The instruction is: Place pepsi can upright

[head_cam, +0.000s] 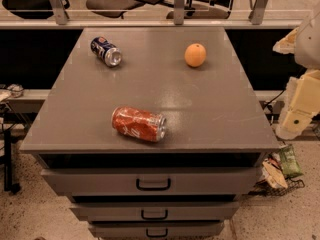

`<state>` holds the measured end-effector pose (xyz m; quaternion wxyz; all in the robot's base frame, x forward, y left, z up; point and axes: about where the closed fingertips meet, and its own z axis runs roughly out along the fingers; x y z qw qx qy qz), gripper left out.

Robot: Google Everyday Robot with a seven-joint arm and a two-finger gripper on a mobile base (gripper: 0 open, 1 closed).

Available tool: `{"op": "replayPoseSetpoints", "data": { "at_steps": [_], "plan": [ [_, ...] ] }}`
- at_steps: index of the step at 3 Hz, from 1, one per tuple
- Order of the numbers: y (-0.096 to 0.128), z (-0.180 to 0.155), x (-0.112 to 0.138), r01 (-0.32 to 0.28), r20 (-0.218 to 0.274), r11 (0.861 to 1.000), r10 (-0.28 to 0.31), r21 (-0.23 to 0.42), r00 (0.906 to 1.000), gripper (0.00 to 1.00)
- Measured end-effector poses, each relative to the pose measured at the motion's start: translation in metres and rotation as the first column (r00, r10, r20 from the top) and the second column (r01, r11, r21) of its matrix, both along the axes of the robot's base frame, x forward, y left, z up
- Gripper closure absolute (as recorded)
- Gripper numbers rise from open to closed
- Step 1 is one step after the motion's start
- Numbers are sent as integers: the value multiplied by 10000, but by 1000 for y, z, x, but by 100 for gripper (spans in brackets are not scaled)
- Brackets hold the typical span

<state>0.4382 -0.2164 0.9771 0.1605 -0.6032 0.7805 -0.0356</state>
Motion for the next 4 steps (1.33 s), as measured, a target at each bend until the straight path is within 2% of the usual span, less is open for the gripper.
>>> {"op": "replayPoseSetpoints", "data": {
  "at_steps": [2, 3, 4],
  "plan": [
    [3, 2, 5, -125, 126, 9998, 123, 133, 9998, 0],
    [28, -4, 44, -609, 459, 9950, 574, 797, 9973, 0],
    [64, -15, 104, -879, 853, 9807, 738, 1749, 9936, 0]
  ]
}}
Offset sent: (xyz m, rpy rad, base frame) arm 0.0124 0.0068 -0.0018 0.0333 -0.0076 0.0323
